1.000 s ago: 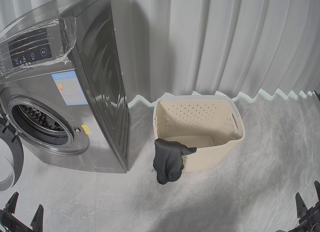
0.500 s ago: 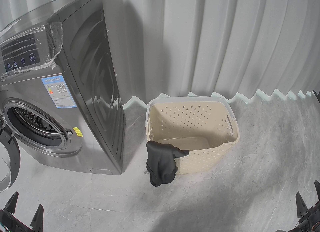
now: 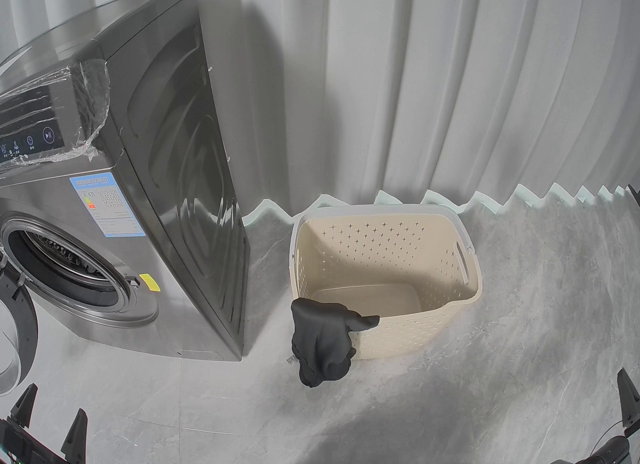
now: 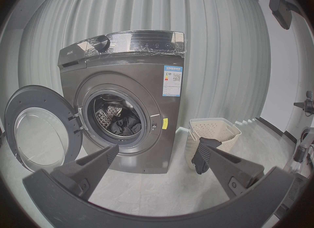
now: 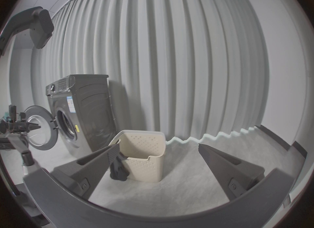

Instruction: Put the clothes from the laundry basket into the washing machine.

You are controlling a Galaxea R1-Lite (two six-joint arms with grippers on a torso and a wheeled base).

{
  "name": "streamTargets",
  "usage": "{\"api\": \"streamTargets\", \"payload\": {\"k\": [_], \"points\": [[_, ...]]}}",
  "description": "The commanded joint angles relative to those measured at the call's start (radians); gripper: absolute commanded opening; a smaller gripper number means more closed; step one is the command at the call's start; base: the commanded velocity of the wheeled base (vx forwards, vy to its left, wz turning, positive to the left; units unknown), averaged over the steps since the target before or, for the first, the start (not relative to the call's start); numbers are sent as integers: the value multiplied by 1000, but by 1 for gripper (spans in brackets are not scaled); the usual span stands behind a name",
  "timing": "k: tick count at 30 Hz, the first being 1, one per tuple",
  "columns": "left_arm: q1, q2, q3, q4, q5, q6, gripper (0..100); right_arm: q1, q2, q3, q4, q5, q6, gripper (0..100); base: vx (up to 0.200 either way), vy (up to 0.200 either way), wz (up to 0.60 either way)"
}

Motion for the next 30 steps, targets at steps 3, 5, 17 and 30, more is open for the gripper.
{"api": "streamTargets", "payload": {"k": [3,5,17,30], "points": [[0,-16,16,0,0,1,100,127,460,-69,-99,177,-21,100,0,0,0],[0,-16,16,0,0,0,100,152,537,-73,-143,201,-28,100,0,0,0],[0,-16,16,0,0,0,100,448,1101,-98,-439,131,61,100,0,0,0],[0,-16,16,0,0,0,100,571,1546,-90,-840,17,163,100,0,0,0]]}}
